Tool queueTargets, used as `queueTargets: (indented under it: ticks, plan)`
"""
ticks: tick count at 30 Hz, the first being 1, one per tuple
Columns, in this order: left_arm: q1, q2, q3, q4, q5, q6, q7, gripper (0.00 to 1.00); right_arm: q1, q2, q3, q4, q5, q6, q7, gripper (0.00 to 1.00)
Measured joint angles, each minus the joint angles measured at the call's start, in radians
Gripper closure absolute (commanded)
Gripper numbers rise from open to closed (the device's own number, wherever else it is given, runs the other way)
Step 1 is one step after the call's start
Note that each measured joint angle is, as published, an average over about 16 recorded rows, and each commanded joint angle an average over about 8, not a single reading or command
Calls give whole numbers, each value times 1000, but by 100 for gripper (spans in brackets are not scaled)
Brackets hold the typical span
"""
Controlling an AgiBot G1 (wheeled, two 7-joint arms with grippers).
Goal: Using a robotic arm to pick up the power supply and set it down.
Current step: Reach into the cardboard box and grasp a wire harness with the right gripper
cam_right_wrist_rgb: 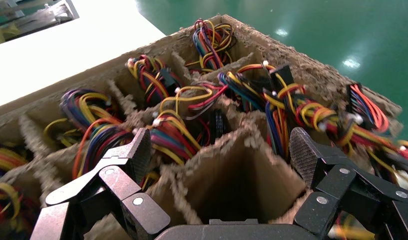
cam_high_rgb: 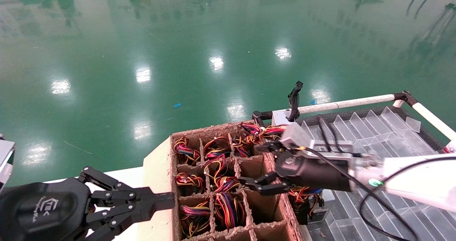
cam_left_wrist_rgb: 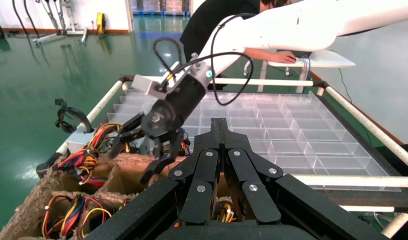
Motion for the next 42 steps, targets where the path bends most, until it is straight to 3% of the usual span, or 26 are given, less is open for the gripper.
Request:
queueTargets:
  ticks: [6, 10, 42]
  plan:
    - [0, 0, 0, 0, 0, 0, 0, 100, 50, -62, -17, -107, -31, 40, -39, 79]
    - [0, 0, 0, 0, 0, 0, 0, 100, 75, -92, -25, -163, -46, 66, -63, 97]
    - [0, 0, 0, 0, 0, 0, 0, 98, 94, -181, 12, -353, -1, 180, -218, 100]
